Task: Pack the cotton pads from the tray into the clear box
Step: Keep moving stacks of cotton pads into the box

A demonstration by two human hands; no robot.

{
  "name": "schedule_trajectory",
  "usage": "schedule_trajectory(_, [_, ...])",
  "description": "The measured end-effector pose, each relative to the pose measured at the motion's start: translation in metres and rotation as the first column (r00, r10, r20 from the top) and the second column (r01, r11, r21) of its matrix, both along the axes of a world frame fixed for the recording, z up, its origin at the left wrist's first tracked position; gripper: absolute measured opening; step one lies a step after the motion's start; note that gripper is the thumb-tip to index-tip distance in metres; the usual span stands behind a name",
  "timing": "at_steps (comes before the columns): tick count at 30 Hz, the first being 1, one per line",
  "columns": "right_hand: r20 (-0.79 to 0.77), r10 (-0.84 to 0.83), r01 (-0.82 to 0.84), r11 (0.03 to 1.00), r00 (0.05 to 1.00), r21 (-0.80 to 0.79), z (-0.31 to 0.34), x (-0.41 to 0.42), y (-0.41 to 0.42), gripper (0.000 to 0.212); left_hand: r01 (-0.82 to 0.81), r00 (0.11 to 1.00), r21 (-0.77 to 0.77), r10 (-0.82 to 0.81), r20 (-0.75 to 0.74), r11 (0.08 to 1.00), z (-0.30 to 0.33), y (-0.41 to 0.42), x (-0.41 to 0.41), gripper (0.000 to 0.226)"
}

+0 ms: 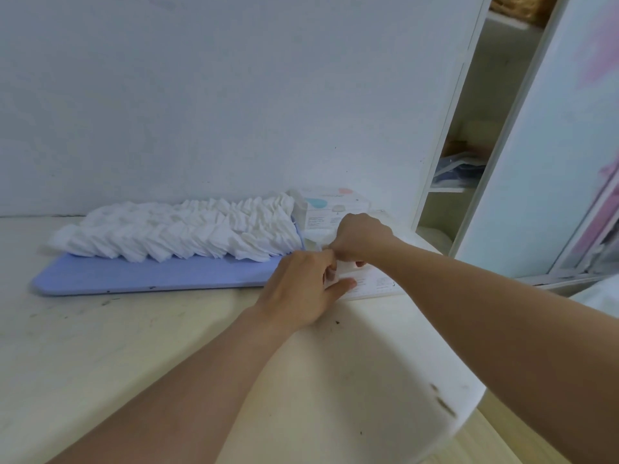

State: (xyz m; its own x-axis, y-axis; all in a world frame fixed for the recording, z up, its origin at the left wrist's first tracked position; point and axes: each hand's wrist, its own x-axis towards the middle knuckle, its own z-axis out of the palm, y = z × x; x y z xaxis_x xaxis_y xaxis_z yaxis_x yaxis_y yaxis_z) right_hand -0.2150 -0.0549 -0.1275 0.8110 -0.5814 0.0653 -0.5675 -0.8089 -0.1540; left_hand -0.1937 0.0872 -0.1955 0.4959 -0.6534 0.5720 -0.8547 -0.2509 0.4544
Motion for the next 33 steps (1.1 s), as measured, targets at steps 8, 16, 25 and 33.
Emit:
schedule_trajectory(8, [0.059,-0.028,0.034,0.993,0.998,-0.115,-0.009,0.003,0.005,0.014,0.01,1.0,-0.026,-0.011,-0.011,1.0,0.0,0.002,-0.001,0.034])
schedule_trajectory(16, [0.097,-0.038,0.045,0.996,0.995,-0.071,-0.015,0.004,0.005,0.014,-0.003,1.0,-0.013,0.003,-0.013,1.0,0.001,0.0,-0.003,0.036])
schedule_trajectory(25, [-0.079,0.053,0.011,0.758,0.996,0.652,0.042,-0.008,-0.005,0.021,0.003,1.0,-0.045,-0.005,-0.029,0.999,-0.005,0.002,-0.002,0.038])
schedule_trajectory(33, [0.477,0.214,-0.218,0.975,0.853,-0.048,0.042,-0.034,0.005,0.027,0.01,1.0,-0.053,-0.01,-0.008,0.999,-0.005,0.002,0.001,0.037])
